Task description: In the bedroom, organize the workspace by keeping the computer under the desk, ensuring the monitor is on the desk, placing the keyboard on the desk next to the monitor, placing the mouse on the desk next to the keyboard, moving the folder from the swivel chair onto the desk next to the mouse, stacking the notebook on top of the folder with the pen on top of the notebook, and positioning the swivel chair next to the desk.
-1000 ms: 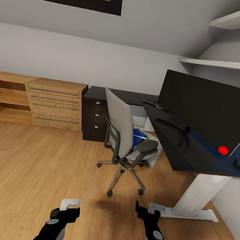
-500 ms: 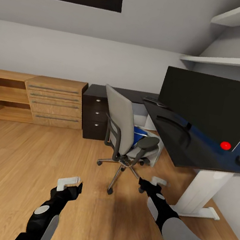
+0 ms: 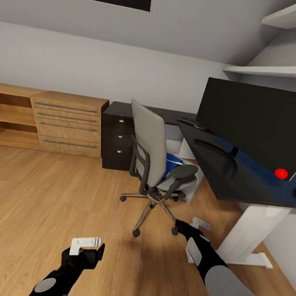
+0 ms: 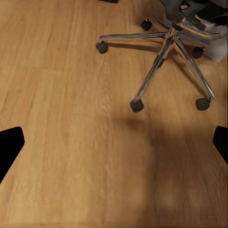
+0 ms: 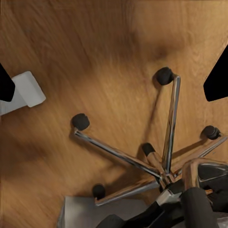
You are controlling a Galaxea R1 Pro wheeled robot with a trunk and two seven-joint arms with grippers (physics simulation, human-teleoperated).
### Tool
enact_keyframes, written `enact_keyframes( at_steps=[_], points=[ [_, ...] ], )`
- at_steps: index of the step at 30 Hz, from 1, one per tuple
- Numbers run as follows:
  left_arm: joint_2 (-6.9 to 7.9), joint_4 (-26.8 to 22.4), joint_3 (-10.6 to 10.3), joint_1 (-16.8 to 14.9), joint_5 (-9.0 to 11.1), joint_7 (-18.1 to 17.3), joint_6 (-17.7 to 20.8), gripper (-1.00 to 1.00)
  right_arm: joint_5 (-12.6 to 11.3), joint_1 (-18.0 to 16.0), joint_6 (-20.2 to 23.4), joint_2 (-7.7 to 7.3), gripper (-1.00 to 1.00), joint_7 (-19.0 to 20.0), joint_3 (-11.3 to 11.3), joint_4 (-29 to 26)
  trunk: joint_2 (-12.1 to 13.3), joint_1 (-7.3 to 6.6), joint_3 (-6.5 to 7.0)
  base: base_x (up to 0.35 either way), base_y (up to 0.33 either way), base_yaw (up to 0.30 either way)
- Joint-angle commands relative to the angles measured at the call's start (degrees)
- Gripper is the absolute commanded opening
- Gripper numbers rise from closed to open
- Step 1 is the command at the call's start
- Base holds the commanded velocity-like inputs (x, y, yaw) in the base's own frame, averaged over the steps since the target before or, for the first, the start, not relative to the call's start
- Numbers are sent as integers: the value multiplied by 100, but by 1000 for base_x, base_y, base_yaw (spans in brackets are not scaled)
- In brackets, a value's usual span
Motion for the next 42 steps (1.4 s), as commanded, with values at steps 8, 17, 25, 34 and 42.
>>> enact_keyframes(
  at_steps=[8,17,25,34,42],
  points=[
    [24,-14,-202,14,58,73,27,100,11,45,-281,-6,100,343,4,-416,-324,176,-148,0,0,0],
    [49,-15,-12,14,61,83,33,100,25,67,-308,-19,100,464,6,-563,-324,176,-148,0,0,0],
    [49,-15,76,12,64,84,45,100,19,70,-309,-20,100,463,6,-562,-364,198,-166,0,0,0],
    [40,-15,71,15,59,92,46,100,20,97,-318,-28,100,463,2,-555,-725,396,-328,0,0,0],
    [40,-15,72,14,58,93,48,100,19,151,-333,-64,100,463,-2,-554,-1046,571,-471,0,0,0]
  ],
)
